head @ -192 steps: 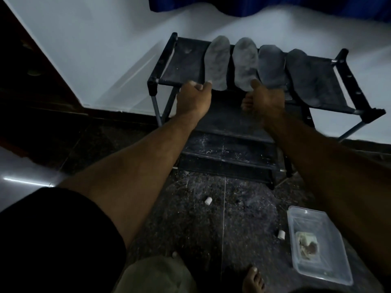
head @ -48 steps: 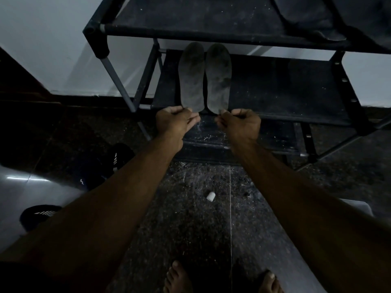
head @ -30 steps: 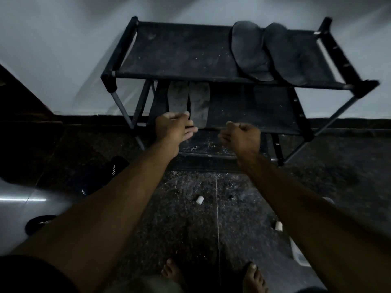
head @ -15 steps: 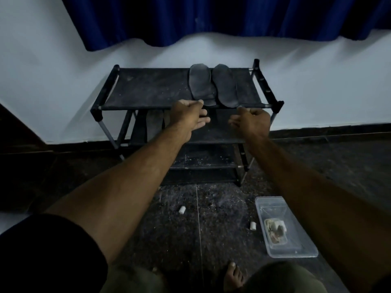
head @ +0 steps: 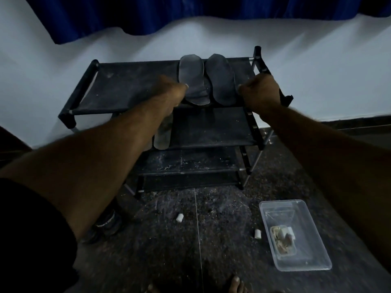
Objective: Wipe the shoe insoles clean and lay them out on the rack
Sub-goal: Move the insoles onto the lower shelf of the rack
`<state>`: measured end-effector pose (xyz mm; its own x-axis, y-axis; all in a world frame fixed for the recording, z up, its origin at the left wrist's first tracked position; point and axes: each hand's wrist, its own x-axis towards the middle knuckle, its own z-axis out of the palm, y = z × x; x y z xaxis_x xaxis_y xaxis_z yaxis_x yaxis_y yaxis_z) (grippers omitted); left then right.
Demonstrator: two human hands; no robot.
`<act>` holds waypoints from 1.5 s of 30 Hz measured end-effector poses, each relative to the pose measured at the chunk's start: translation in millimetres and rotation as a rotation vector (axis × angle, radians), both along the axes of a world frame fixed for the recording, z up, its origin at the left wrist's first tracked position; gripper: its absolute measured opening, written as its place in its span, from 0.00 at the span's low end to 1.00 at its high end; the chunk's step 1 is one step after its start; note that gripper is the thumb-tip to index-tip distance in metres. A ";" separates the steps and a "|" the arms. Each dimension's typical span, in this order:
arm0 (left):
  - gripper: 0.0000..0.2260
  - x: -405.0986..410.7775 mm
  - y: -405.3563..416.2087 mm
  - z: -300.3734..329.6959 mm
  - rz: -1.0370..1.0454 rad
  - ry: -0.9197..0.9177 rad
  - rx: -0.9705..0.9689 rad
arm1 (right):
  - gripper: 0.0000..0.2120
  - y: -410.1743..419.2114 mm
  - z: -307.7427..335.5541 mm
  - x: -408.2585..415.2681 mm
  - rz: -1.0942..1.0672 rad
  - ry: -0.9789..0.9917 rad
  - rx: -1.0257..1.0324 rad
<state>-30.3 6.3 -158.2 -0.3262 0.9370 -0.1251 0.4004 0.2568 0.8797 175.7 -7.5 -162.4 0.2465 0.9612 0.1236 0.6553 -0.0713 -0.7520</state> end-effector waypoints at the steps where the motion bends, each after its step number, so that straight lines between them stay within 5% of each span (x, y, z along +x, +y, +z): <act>1: 0.15 -3.4 5.8 -4.1 -0.011 0.032 -0.018 | 0.07 6.6 -2.1 1.5 0.010 -0.015 -0.029; 10: 0.17 -0.3 33.9 -12.4 -0.047 0.196 -0.115 | 0.23 42.9 -2.6 7.3 0.066 0.020 -0.190; 19: 0.15 4.8 36.1 -14.0 -0.033 0.108 -0.128 | 0.32 45.9 -3.7 -4.0 0.104 -0.069 -0.236; 25: 0.02 -2.6 28.1 -9.4 -0.043 0.067 -0.116 | 0.19 44.4 -3.0 1.2 0.133 0.129 -0.260; 30: 0.08 -18.9 12.4 -14.3 0.015 -0.017 0.021 | 0.04 29.1 -1.4 11.0 0.059 0.410 -0.284; 35: 0.06 -28.9 -23.9 -22.2 0.007 -0.332 0.080 | 0.07 -1.8 0.5 11.7 0.120 0.600 -0.280; 45: 0.04 -27.9 -146.5 -43.2 0.043 -0.528 0.125 | 0.08 -106.3 -19.3 7.7 0.204 0.767 -0.276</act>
